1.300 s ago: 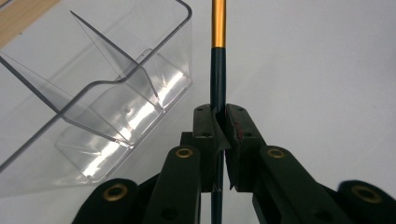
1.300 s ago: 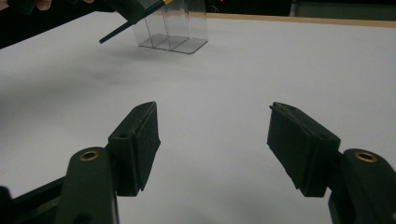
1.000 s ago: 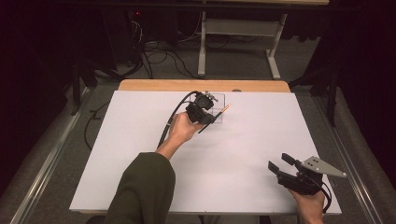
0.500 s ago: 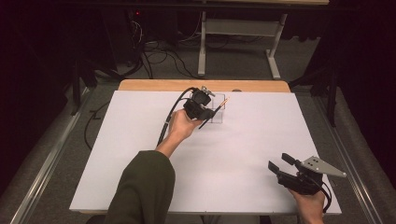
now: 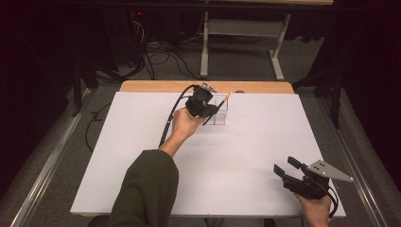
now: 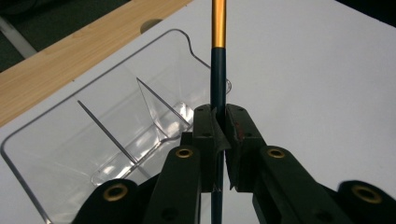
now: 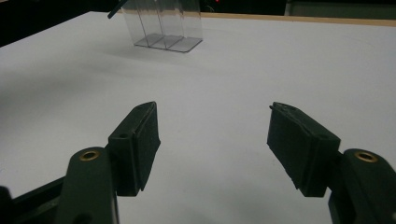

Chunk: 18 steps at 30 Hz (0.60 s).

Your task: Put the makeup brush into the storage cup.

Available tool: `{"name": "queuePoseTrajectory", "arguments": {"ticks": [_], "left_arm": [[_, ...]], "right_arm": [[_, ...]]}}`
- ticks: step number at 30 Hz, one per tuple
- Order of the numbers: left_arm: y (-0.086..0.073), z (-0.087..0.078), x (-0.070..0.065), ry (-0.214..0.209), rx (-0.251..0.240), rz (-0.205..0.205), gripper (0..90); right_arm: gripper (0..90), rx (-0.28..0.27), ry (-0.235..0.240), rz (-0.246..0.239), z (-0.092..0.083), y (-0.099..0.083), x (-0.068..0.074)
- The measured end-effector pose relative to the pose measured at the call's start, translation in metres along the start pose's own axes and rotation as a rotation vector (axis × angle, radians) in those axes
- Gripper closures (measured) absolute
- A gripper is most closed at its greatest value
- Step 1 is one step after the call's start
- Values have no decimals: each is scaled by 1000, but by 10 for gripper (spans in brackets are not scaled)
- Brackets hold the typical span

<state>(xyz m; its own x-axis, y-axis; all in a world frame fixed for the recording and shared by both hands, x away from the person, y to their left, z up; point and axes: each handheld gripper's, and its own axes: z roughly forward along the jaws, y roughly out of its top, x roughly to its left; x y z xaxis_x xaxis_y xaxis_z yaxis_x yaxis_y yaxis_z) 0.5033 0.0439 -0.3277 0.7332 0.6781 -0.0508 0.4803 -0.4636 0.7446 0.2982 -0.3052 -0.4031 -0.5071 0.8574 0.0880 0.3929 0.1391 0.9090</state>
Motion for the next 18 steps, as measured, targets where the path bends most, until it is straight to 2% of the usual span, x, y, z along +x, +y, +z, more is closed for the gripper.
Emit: {"name": "queuePoseTrajectory", "arguments": {"ticks": [7,13,18], "left_arm": [[7,-2,0,5,-36,5,834],[10,3,1,17,-56,25,834],[11,3,4,20,-75,17,835]], "right_arm": [[359,-3,-9,4,-3,-1,-1],[358,-2,-13,4,-4,-2,-2],[358,-3,-14,3,-4,-2,-1]]}}
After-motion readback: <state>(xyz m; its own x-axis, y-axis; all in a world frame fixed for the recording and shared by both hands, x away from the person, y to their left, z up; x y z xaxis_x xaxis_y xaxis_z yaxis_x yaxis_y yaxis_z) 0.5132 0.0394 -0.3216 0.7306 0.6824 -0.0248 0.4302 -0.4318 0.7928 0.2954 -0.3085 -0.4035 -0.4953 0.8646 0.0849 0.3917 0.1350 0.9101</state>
